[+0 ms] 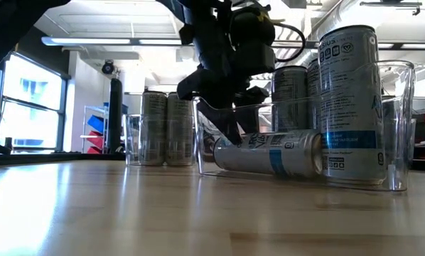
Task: Sort soda cans
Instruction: Adjust the white/blue soda can
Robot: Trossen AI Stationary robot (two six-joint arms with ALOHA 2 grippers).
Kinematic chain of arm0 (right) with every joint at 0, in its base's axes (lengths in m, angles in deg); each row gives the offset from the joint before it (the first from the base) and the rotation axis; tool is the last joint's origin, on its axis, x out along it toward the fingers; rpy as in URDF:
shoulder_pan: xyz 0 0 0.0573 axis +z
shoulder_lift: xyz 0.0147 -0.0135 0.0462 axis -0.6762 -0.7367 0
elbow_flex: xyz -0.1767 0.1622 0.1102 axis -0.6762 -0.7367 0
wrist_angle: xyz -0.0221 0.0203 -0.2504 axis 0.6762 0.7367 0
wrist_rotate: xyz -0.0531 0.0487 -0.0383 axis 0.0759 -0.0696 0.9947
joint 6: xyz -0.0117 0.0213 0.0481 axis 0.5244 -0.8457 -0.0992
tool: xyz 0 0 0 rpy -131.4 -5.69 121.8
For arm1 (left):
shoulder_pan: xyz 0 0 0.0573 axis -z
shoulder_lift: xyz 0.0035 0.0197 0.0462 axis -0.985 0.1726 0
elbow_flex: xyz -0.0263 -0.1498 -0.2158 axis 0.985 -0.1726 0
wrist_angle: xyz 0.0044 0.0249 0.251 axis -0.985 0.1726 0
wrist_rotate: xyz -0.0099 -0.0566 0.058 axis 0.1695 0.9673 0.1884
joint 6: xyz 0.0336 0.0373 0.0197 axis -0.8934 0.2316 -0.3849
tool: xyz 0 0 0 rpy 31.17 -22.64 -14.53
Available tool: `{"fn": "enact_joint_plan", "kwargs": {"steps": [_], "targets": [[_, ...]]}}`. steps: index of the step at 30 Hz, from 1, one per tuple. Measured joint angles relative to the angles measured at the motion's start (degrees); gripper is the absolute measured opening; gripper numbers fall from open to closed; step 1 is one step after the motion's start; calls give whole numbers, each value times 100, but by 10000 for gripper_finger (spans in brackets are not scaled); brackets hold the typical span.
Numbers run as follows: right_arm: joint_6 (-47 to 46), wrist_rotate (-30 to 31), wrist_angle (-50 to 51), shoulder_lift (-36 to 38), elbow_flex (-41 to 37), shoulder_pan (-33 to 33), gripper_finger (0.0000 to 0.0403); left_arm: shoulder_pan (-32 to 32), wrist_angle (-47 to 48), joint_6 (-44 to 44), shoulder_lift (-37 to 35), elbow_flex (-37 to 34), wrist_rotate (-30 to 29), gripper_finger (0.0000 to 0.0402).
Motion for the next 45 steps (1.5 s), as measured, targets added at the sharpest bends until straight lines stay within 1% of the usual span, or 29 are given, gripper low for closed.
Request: {"fn": "enact_joint_plan", "kwargs": {"steps": [9,15,18,21,24,28,33,39,45], "targets": [[55,-2,79,0,0,-99,188,66,-25,-164,134,21,47,269],[55,-123,81,0,0,-188,188,39,-79,-399,144,21,92,269],[46,-132,81,0,0,-188,188,41,-106,-614,144,21,23,268],[44,-157,81,0,0,-188,188,48,-71,-515,115,30,-54,263],[44,-176,81,0,0,-188,188,109,161,-528,92,203,-209,261],[44,-189,79,0,0,-188,188,250,574,-613,132,640,-495,260],[-122,-221,81,0,0,-188,188,349,696,-497,153,859,-523,274],[-197,-222,81,0,0,-188,188,314,681,-307,159,703,-538,299],[-195,-222,83,0,0,-188,188,223,575,-331,144,568,-507,290]]}}
